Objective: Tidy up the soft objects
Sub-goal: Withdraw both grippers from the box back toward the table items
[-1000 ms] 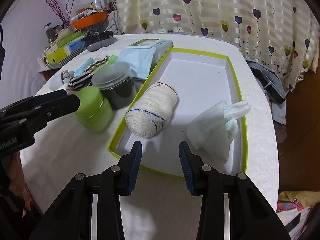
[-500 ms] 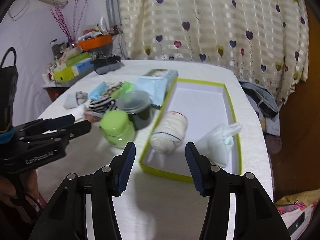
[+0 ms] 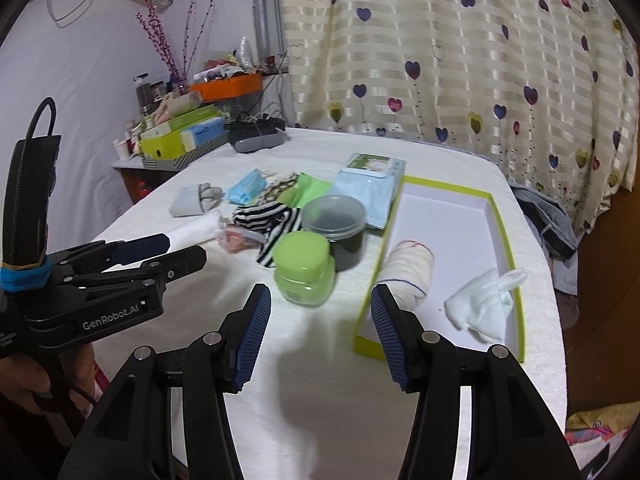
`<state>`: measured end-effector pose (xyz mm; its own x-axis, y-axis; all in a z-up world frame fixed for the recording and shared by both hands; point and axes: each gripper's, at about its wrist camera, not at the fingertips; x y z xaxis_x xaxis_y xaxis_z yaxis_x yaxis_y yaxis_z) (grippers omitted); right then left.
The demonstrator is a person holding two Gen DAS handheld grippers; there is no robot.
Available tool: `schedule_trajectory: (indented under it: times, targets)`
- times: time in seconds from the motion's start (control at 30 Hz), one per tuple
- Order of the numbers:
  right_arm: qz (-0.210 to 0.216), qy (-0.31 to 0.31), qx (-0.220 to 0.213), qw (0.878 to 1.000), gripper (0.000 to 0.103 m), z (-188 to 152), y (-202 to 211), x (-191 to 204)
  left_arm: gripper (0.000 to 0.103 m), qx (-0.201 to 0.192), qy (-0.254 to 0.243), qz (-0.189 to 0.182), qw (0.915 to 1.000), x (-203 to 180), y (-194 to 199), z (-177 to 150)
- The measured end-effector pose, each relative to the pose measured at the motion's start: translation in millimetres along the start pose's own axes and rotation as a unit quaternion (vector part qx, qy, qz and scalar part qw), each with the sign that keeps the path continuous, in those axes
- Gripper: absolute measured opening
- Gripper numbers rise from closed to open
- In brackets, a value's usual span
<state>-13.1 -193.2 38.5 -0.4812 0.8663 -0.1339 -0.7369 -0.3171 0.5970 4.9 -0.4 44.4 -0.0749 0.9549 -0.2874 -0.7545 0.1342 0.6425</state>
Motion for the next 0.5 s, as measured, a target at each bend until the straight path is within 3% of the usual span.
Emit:
schedule_trajectory:
  times: [0.5]
  targets:
    - [0.023,0.02,0.0,1.0,0.053,19.3,-19.3,21.0,0.055,-0.004,0.026,0.03,0.9992,42.3,-13.3,14.3]
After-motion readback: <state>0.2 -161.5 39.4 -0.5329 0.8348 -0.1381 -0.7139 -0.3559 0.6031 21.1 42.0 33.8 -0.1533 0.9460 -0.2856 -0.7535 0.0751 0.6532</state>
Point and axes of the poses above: each gripper's, at about its wrist camera, not at the fingertips, and y roughly against the way its jaws point, x to its left, z to its top, and after that the axes turned 15 degrees about y, right-handed
